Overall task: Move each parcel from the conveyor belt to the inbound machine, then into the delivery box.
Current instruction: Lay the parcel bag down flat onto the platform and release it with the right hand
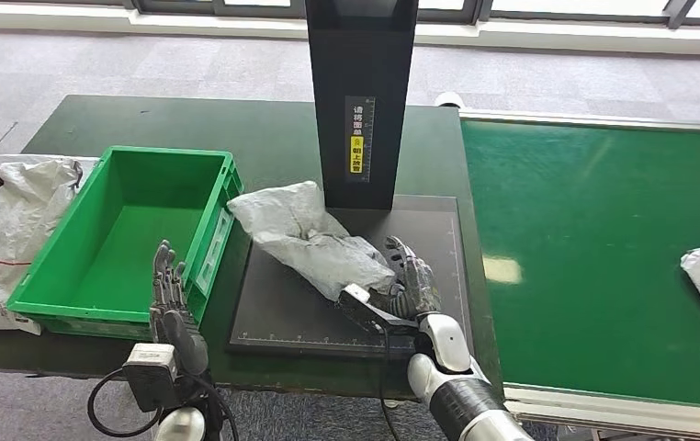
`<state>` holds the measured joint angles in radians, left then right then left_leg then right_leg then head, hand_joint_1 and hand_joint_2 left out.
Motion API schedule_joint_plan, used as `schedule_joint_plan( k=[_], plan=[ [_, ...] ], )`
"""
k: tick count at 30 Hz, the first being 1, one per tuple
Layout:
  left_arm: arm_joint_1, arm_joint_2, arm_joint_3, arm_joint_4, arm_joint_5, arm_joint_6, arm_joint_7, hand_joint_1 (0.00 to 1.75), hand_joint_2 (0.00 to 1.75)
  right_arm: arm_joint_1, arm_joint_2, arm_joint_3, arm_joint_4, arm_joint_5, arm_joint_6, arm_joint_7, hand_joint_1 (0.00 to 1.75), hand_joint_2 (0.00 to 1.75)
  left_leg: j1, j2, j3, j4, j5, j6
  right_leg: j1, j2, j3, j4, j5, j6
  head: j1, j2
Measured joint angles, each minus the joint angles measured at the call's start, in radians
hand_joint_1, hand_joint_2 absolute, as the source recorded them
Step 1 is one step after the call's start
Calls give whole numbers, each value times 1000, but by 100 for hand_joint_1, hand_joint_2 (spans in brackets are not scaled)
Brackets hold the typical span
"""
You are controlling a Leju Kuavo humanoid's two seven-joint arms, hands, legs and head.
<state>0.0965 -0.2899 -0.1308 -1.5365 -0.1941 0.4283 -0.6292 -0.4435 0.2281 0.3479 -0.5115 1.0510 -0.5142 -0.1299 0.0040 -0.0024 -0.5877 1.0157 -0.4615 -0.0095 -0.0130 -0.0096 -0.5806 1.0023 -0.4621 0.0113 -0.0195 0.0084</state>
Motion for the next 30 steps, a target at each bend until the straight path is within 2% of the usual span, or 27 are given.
schedule_joint_plan(
  k=[23, 30],
  plan=[
    [12, -1, 0, -13, -6, 12, 4, 0, 0, -4, 0, -28, 2, 10, 9, -2, 0, 175, 0, 0, 0, 0, 0, 0, 0, 0, 0, 0, 0, 0, 0, 0],
    [4, -2, 0, -8, 9, 0, 36, 0, 0, 17, -3, -58, -37, -32, 72, -87, 0, 175, 0, 0, 0, 0, 0, 0, 0, 0, -1, 0, 0, 0, 0, 0]
  ],
)
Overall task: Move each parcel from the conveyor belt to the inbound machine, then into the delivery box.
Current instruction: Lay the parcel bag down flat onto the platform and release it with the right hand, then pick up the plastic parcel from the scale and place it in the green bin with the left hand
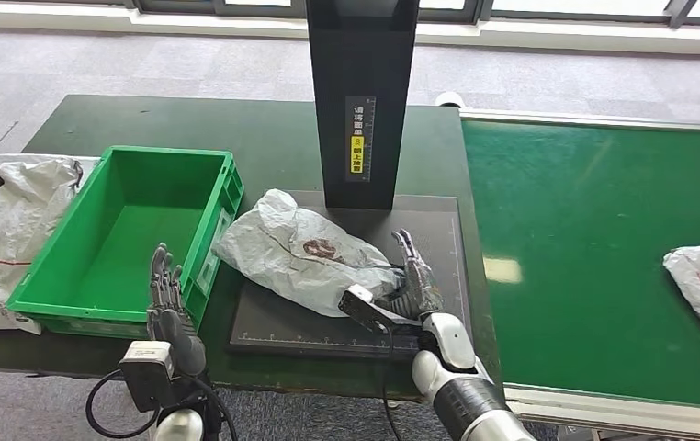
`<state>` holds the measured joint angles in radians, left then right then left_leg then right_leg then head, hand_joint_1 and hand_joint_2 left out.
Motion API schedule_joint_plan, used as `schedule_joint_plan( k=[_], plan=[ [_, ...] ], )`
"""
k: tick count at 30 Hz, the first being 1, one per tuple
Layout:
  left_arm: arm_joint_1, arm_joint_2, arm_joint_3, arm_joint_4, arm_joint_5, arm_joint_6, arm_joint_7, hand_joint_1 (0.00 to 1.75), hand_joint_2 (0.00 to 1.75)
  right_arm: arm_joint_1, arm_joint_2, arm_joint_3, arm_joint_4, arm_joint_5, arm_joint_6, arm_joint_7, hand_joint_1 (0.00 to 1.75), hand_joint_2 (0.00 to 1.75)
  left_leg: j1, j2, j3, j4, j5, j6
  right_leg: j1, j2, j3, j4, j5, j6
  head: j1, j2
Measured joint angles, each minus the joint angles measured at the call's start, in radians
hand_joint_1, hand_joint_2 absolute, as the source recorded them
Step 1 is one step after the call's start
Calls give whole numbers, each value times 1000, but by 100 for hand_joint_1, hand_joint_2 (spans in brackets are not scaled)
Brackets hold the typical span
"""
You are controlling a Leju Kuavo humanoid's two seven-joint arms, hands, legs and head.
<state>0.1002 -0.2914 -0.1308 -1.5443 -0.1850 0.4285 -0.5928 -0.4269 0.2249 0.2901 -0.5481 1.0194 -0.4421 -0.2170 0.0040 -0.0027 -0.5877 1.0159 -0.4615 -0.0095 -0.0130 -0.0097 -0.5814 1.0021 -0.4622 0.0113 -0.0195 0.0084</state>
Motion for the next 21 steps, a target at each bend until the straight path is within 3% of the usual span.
schedule_joint_plan(
  k=[4, 8, 15, 21],
  plan=[
    [-35, 0, 0, 30, -22, -25, 30, 0, 0, 90, -25, -46, -173, -110, 79, -93, 0, 175, 0, -2, 0, 1, 0, 0, 0, -2, 0, 0, 0, 0, 0, 0],
    [-80, 0, 0, 80, -28, -45, 36, 0, 175, 221, -58, -97, -443, -181, 125, -125, 0, 175, 0, -2, -1, 1, -1, 0, -1, -2, 0, 0, 0, 0, 0, 0],
    [-170, 14, -46, 158, -169, -192, 96, 0, 175, 490, -93, -174, -963, -229, 98, -115, 0, 175, -1, -1, -1, 1, -3, 0, -1, -1, 0, -1, -1, 1, 0, 0],
    [-204, 17, -52, 193, -185, -203, 98, 0, 175, 579, -100, -214, -1156, -234, 105, -122, 0, 175, -1, 3, 0, 1, -3, 0, -1, 4, -1, -1, -1, 1, 0, 0]
  ],
)
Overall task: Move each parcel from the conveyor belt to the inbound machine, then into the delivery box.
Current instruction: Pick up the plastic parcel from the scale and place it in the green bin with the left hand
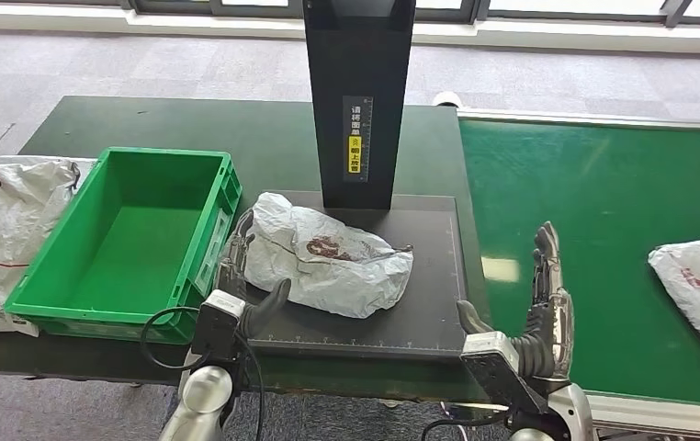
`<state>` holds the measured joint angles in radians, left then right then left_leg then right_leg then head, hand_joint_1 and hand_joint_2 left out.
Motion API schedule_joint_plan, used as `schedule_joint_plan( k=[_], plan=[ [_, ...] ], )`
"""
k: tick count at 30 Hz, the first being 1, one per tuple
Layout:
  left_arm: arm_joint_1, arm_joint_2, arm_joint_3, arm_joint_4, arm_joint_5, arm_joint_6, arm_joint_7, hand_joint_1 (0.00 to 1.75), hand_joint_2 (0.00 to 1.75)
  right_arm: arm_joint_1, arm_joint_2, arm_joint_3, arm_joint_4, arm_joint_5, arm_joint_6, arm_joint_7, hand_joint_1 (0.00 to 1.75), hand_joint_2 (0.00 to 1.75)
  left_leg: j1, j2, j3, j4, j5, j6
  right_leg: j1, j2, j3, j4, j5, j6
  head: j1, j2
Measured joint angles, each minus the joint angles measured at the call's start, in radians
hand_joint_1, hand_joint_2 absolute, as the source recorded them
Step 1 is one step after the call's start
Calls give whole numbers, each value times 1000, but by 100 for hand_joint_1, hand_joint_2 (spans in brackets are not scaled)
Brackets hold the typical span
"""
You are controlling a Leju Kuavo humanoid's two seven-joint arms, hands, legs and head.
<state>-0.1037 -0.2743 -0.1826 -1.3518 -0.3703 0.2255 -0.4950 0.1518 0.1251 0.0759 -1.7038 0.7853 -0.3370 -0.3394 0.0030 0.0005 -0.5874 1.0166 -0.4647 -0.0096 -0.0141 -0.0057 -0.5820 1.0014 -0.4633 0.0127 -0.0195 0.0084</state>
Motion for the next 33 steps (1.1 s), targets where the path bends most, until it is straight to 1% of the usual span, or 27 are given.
schedule_joint_plan(
  k=[7, 13, 15, 18, 21, 22, 24, 26, 28, 30, 33],
  plan=[
    [-7, 0, -2, 14, -14, -7, -2, 0, 175, 26, 0, -5, -67, 9, -2, -4, 0, 175, 0, 0, 1, 0, 0, 0, 0, 1, 1, 0, 0, 0, 0, 0],
    [-4, 0, -14, 14, -49, -43, 7, 0, 175, 65, 1, -5, -129, 29, -14, -8, 0, 175, 0, 0, 0, 0, 0, 0, 0, 1, 1, 0, 0, 0, 0, 0],
    [-3, -1, -19, 15, -89, -55, 14, 0, 175, 82, 1, -5, -156, 23, -27, -31, 0, 175, 0, 0, 0, 0, 0, 0, 0, 1, 1, 0, 0, 0, 0, 0],
    [-23, -1, -39, 47, -219, -42, 42, 0, 175, 91, 2, -5, -185, 16, -36, -71, 0, 175, 0, 0, 0, 0, 0, 0, 0, 0, 1, 0, 0, 0, 0, 0],
    [-85, -6, -69, 162, -390, 52, 100, 0, 175, 74, 1, -3, -189, 10, -36, -81, 0, 175, 0, 0, 0, 0, 0, 0, 0, 0, 1, 0, 1, 0, 0, 0],
    [-112, -9, -77, 217, -438, 88, 120, 0, 175, 65, 1, -1, -189, 6, -36, -81, 0, 175, 0, 0, 1, 0, 1, 0, 0, 0, 1, 0, 1, 0, 0, 0],
    [-172, -16, -86, 334, -512, 130, 159, 0, 175, 38, 0, 6, -183, -4, -32, -82, 0, 175, 0, 0, 1, 0, 2, 1, 0, 0, 1, 0, 3, 0, 0, 0],
    [-227, -22, -95, 462, -589, 139, 201, 0, 175, 2, -3, 12, -168, -13, -27, -82, 0, 175, 0, 0, 1, 0, 3, 1, 0, 1, 2, 0, 4, 0, 0, 0],
    [-260, -28, -106, 569, -645, 130, 223, 0, 175, -27, -7, 20, -152, -20, -25, -81, 0, 175, 0, 0, 1, 0, 3, 1, 0, 1, 2, 0, 4, 0, 0, 0],
    [-278, -35, -115, 642, -664, 119, 224, 0, 175, -40, -10, 26, -142, -26, -26, -80, 0, 175, 0, -1, 1, 0, 4, 1, 0, -1, 3, 0, 4, 0, 0, 0],
    [-311, -44, -120, 718, -668, 111, 220, 0, 175, -49, -15, 27, -135, -29, -27, -82, 0, 175, 0, -3, 1, 0, 3, 1, 0, -3, 4, 0, 3, 1, 0, 0]
  ],
)
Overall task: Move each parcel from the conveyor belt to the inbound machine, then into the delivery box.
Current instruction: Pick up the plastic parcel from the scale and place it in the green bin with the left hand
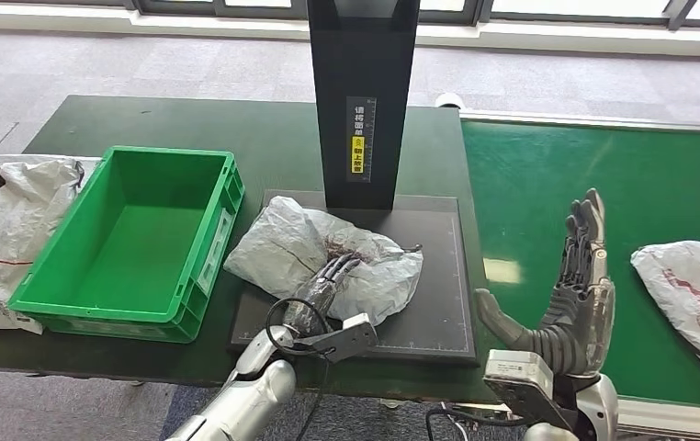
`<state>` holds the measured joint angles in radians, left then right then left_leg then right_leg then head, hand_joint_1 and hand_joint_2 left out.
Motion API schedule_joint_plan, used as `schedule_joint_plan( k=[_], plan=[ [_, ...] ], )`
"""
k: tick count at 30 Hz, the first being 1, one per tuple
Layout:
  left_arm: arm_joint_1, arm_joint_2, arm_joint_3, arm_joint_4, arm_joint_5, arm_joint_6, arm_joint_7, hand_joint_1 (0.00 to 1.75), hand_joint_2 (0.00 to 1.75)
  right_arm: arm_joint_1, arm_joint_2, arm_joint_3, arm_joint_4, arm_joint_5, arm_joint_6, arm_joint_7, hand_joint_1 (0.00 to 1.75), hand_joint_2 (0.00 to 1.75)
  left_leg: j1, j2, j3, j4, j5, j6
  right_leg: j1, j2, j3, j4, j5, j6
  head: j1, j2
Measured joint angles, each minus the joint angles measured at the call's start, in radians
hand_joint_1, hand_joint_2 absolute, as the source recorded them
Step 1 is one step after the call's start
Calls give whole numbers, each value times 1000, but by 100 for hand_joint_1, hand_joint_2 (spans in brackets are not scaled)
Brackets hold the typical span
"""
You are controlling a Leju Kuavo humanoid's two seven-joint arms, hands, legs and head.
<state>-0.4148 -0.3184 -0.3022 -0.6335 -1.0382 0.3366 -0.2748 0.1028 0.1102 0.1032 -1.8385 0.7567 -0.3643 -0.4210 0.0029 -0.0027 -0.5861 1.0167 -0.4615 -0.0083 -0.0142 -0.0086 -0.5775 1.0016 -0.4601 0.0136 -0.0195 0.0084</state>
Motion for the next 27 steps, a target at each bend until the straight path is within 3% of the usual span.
schedule_joint_plan(
  k=[11, 15, 21, 27],
  plan=[
    [-44, -7, 0, 79, -1, -5, 0, 0, 175, -2, -3, 2, 4, 0, -1, -1, 0, 175, 0, 0, 6, 0, -1, 1, 0, -1, 6, 0, -1, 1, 0, 0],
    [-48, -8, -1, 91, -1, -2, -3, 175, 175, -2, -7, 11, 5, 0, -1, -1, 0, 175, 0, 0, 7, 0, -1, 1, 0, -1, 8, 0, -1, 1, 0, 0],
    [-34, -3, 0, 80, 68, 102, -62, 175, 175, 0, -9, 17, 6, -2, -21, -8, 0, 175, 0, 0, 7, 0, -1, 1, 0, -1, 7, 0, -1, 0, 0, 0],
    [17, 8, 13, -27, 128, 151, -109, 175, 175, 13, -9, 18, 6, -7, -43, -17, 0, 175, 0, 0, 6, 0, -1, 0, 0, 0, 6, 0, -1, 0, 0, 0]
  ],
)
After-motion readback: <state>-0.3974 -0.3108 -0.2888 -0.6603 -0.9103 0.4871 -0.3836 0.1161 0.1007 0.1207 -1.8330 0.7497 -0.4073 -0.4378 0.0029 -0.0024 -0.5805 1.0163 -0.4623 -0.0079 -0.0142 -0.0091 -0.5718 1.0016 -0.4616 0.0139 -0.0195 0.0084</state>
